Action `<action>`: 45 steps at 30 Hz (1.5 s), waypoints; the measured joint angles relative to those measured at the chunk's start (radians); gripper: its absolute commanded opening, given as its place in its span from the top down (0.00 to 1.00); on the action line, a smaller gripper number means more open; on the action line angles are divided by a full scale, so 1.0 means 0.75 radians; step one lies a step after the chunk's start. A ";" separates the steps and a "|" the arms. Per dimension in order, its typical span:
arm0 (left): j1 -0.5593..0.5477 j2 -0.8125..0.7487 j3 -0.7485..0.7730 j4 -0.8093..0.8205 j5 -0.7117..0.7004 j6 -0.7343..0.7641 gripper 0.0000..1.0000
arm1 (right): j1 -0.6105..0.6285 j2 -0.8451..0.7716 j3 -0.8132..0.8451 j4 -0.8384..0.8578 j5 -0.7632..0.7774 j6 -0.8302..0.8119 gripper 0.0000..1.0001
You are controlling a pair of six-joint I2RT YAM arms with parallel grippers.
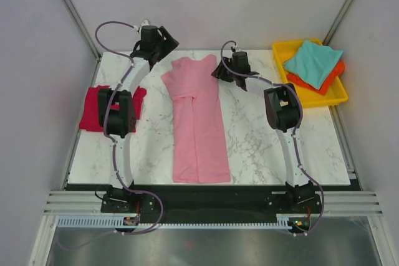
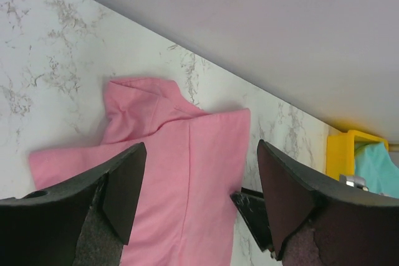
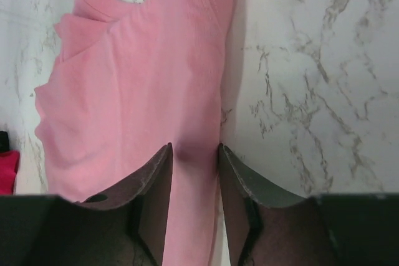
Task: Fold and stack the t-shirts
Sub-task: Fold the tshirt
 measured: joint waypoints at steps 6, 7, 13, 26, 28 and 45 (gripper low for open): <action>0.015 -0.083 -0.059 0.009 0.036 0.058 0.22 | -0.004 0.098 0.141 -0.058 -0.004 -0.010 0.98; 0.018 -0.083 -0.068 0.016 0.040 0.067 0.22 | -0.006 0.098 0.147 -0.074 0.009 -0.012 0.99; 0.023 -0.083 -0.207 0.083 0.120 0.092 0.20 | -0.025 0.098 0.169 -0.122 0.019 -0.018 0.70; -0.087 -0.489 -0.997 0.245 0.049 0.039 0.06 | -0.075 -0.115 -0.039 -0.238 0.046 -0.093 0.36; -0.111 -0.627 -1.125 0.245 0.045 0.022 0.06 | -0.033 -0.277 -0.262 -0.262 0.087 -0.093 0.36; -0.332 -1.761 -2.198 -0.095 0.039 -0.015 0.27 | 0.498 -1.625 -1.650 -0.395 0.287 0.142 0.43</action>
